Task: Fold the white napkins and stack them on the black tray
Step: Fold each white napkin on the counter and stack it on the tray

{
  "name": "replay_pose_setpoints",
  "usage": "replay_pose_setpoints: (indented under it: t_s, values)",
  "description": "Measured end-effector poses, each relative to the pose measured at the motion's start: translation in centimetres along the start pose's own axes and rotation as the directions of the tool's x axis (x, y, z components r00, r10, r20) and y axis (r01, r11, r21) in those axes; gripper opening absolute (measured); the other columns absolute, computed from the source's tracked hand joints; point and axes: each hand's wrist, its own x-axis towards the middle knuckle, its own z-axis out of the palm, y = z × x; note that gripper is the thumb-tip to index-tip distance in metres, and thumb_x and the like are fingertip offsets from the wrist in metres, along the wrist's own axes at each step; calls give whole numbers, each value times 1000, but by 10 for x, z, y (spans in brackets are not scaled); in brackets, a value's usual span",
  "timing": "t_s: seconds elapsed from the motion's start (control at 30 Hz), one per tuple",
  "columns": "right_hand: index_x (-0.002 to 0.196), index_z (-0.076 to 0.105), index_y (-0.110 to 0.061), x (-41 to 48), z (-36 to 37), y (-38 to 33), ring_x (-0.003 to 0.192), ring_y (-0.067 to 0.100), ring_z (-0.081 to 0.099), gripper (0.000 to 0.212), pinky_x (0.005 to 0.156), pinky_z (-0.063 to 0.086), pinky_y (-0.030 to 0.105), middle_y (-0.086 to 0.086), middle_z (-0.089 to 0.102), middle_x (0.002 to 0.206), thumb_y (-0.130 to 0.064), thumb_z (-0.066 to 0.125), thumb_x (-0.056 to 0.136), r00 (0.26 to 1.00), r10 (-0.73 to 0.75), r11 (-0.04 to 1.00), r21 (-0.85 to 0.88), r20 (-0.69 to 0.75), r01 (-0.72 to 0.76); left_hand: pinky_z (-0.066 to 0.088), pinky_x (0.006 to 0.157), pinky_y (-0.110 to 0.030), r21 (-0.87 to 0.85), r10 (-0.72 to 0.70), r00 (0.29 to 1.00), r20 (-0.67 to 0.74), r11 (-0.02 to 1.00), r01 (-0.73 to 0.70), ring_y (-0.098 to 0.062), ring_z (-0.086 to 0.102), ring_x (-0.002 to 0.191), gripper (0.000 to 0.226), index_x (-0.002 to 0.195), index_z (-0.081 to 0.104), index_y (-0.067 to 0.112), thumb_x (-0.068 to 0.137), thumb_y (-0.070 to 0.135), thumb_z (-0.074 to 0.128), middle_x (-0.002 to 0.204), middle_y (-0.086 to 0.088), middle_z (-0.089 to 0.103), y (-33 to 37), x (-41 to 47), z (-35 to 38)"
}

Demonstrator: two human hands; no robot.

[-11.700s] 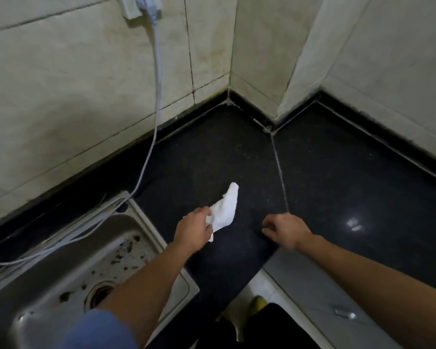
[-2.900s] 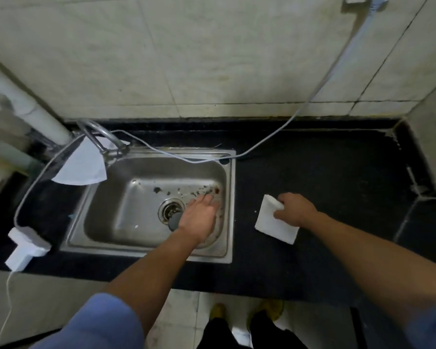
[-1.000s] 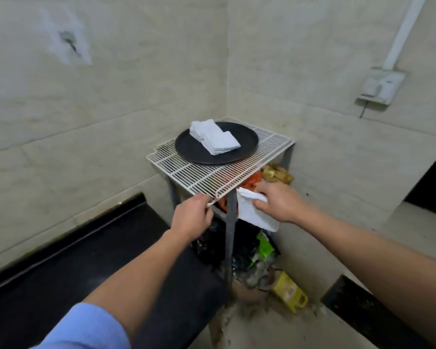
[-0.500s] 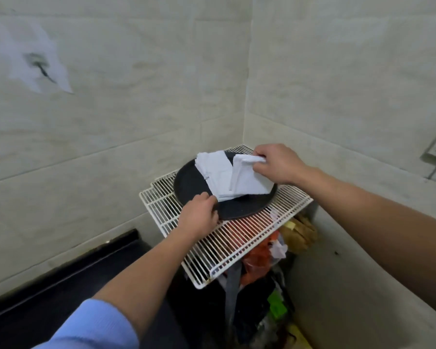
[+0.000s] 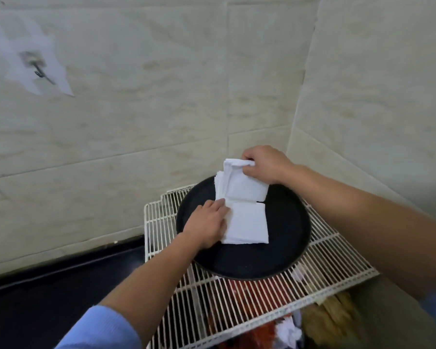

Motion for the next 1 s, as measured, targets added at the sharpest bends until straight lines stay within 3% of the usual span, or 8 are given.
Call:
replay_pose_setpoints:
  t_s: [0.1,0.17,0.33,0.47,0.53,0.67,0.8,1.0]
  values:
    - [70,51,-28,29,16,7,82,22,58,14,62,40,30,-1,60,86,-23,56,82,992,-20,1000,0,128,20,42,93,-41,-48,-10,997,-77,999,7,-26,45,114,42,125,51,15,92,35,35,134,-4,49,-1,-3,10]
    - [77,54,-27,46,26,11,83,22,58,8,63,41,30,-1,61,89,-23,56,83,985,-18,1000,-7,173,19,45,91,-42,-83,-15,993,-115,997,6,-26,49,110,50,124,52,14,88,40,28,131,-4,51,-2,-7,17]
    - [92,57,-27,77,48,22,85,20,57,8,62,39,29,-2,62,97,-24,57,84,983,2,999,-48,184,7,49,87,-42,-152,-24,984,-176,988,-3,-27,53,107,44,122,54,13,89,35,35,133,-7,52,-1,-13,22]
    - [108,61,-25,87,69,27,96,22,57,25,72,42,31,-1,63,110,-25,58,84,985,29,995,-96,170,-13,49,80,-41,-151,-22,976,-217,989,-11,-25,53,97,36,111,58,11,88,33,40,118,-6,55,-2,-14,20]
    - [118,58,-25,81,77,28,107,24,55,33,83,44,35,0,60,120,-29,59,85,996,5,992,-126,88,6,49,75,-40,-145,-30,965,-260,989,-9,-23,52,91,30,101,59,10,86,33,45,108,-5,55,-4,-13,18]
    - [139,44,-24,49,97,24,134,25,36,49,106,31,42,2,42,146,-43,50,94,984,-136,982,-148,-117,118,50,70,-38,-149,-132,940,-314,985,88,-21,54,87,31,100,62,12,85,33,44,101,-2,56,-14,-11,14]
    - [153,18,-29,37,124,22,148,22,6,62,117,12,46,1,11,161,-56,31,98,991,-123,977,-166,57,131,48,78,-37,-115,-224,945,-240,973,201,-23,53,93,28,106,61,13,87,32,52,105,-2,55,-33,-19,21]
    - [154,3,-33,38,144,25,149,19,-7,62,119,2,47,-1,-4,163,-59,15,98,987,-64,974,-204,145,93,41,90,-35,-66,-252,957,-141,967,245,-23,49,104,34,116,57,16,91,36,48,116,-2,52,-38,-29,27]
